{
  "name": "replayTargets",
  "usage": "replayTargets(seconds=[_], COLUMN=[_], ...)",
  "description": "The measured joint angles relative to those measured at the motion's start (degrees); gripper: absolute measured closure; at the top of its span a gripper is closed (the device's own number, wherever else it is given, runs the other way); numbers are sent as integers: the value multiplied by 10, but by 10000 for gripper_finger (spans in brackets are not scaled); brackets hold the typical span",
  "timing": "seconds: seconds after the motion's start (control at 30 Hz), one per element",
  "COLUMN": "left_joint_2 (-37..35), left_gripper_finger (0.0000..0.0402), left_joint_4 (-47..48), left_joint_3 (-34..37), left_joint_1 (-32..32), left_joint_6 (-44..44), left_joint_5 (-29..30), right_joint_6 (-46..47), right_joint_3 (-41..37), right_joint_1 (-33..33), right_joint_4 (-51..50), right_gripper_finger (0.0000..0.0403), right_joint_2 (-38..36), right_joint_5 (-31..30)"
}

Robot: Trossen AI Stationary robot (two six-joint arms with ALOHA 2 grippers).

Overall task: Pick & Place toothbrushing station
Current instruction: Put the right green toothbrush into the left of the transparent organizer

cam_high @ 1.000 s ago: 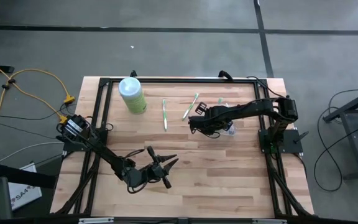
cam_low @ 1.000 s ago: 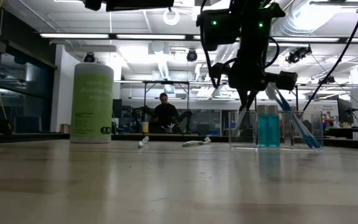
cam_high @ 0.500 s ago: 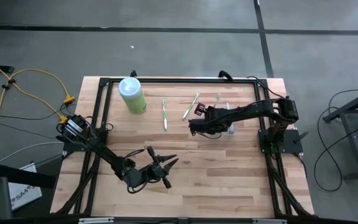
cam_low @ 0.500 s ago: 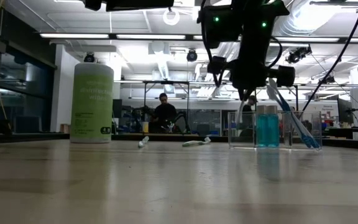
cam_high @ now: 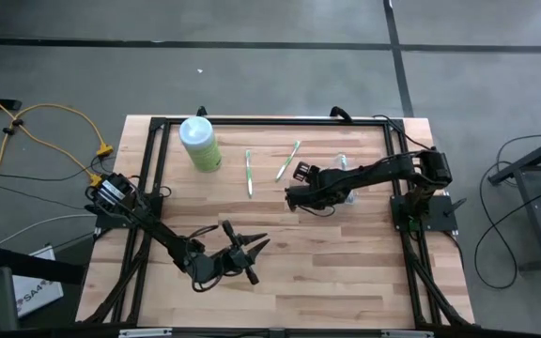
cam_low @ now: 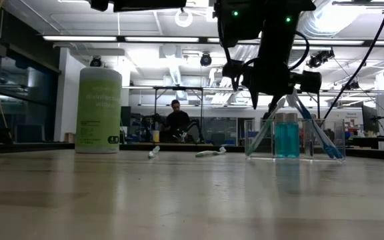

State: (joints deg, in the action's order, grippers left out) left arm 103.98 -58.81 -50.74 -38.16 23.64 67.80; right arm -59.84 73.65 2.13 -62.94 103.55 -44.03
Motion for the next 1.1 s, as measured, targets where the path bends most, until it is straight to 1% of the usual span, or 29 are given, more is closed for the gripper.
replayTargets(seconds=[0.1, 0.3, 0.4, 0.57, 0.63, 0.77, 0.9, 0.97, 1.03, 1.1], left_joint_2=[0, 0, 0, 0, 0, 0, 0, 0, 0, 0], left_gripper_finger=[332, 332, 332, 332, 332, 332, 332, 332, 332, 332], left_joint_4=[-1, -2, -2, -2, -2, -2, -4, -4, -4, -4], left_joint_3=[0, 0, 0, 0, 0, 0, 0, 0, 0, 0], left_joint_1=[-3, -3, -3, -6, -8, -19, -30, -35, -40, -44], left_joint_6=[0, 0, 0, 0, 0, 1, 9, 10, 10, 10], left_joint_5=[0, 0, 0, 0, 5, 58, 112, 126, 136, 142], right_joint_6=[0, -2, 13, 70, 78, 81, 112, 128, 143, 164], right_joint_3=[0, 0, 0, 0, 0, 0, 0, 0, 11, 25], right_joint_1=[0, 5, 15, 40, 47, 50, 27, 7, -19, -50], right_joint_4=[3, 15, 50, 175, 228, 294, 297, 285, 246, 208], right_gripper_finger=[257, 263, 268, 278, 283, 290, 296, 298, 302, 305], right_joint_2=[0, 0, 0, 0, 0, -3, -7, -6, -6, -6], right_joint_5=[-24, -91, -95, -50, -44, -29, 42, 76, 118, 179])
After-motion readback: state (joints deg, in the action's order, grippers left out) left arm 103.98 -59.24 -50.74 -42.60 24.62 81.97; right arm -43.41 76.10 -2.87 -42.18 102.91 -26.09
